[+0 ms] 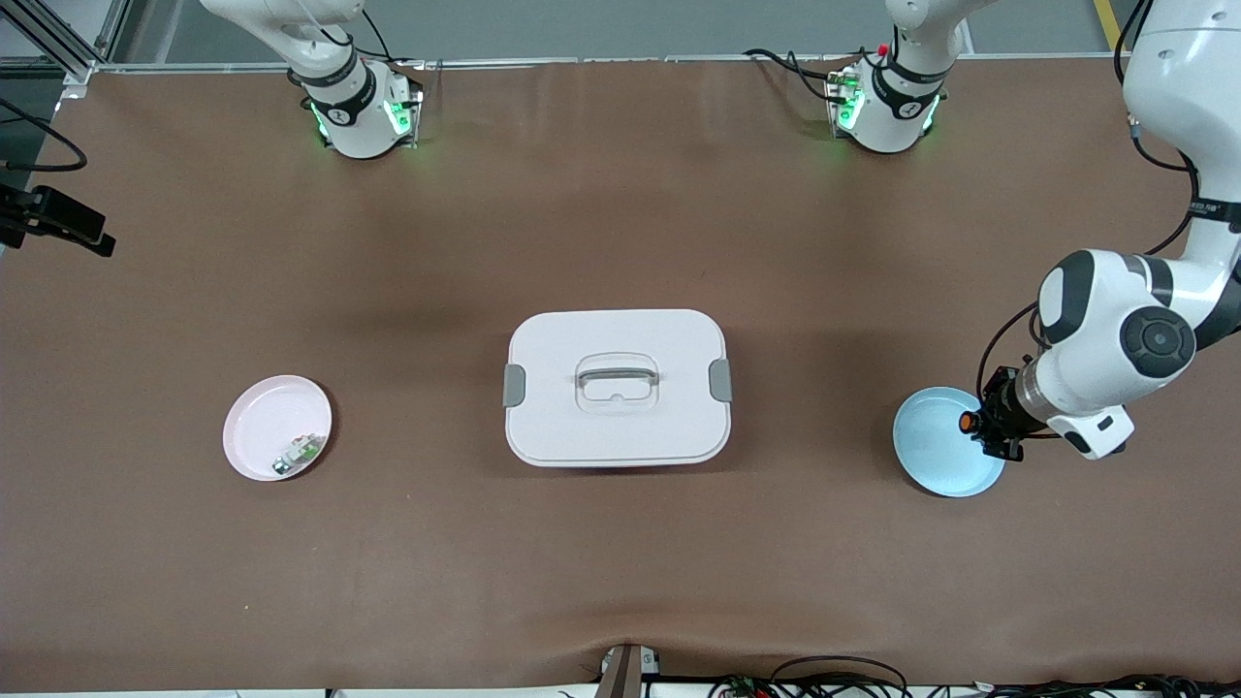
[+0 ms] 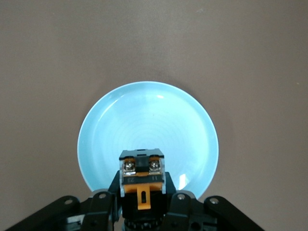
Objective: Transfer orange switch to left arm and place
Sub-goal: 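Lower the switch onto the light-blue plate with the left gripper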
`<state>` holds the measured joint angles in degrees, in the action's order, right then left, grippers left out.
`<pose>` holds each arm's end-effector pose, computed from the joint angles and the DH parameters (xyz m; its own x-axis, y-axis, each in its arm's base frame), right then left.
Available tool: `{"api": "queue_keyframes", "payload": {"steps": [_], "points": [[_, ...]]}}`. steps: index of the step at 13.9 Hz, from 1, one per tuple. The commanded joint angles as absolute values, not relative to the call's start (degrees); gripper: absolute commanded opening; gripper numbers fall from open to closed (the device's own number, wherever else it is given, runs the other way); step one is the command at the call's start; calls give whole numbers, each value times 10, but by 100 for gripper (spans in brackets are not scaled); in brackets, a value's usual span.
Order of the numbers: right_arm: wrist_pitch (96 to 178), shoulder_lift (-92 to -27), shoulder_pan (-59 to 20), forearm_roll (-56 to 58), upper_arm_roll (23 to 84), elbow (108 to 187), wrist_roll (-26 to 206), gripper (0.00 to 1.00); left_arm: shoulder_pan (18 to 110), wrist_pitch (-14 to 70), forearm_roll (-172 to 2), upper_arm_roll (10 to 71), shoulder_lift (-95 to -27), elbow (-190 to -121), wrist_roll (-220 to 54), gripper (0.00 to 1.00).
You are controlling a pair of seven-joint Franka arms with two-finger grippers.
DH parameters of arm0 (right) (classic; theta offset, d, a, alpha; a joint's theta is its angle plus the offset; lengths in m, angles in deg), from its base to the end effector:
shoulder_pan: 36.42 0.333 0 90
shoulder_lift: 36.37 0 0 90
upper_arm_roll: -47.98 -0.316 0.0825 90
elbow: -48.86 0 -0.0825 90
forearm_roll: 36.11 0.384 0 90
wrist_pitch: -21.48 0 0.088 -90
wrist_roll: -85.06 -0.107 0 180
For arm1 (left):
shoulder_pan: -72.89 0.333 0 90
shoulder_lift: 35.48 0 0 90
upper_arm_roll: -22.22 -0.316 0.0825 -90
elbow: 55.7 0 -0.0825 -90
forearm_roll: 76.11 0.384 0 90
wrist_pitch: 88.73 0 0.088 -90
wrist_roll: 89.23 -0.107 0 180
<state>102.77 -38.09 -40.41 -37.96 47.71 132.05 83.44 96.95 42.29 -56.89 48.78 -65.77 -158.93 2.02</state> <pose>0.5468 -0.0394 0.6503 0.9933 -0.0978 -0.0621 -0.0958 -0.9948 0.0338 0.6532 0.0037 0.2802 0.1816 0.9829 0.0292 0.9829 -0.1824 0.0259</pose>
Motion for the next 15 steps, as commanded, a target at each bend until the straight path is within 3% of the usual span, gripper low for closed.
{"api": "queue_keyframes", "payload": {"steps": [1, 15], "points": [[1022, -381, -420, -335, 482, 1299, 834, 100, 939, 423, -555, 460, -689, -1555, 48, 1], [1032, -381, -417, -331, 479, 1298, 833, 100, 895, 427, -545, 422, -768, -1529, 67, 7]]}}
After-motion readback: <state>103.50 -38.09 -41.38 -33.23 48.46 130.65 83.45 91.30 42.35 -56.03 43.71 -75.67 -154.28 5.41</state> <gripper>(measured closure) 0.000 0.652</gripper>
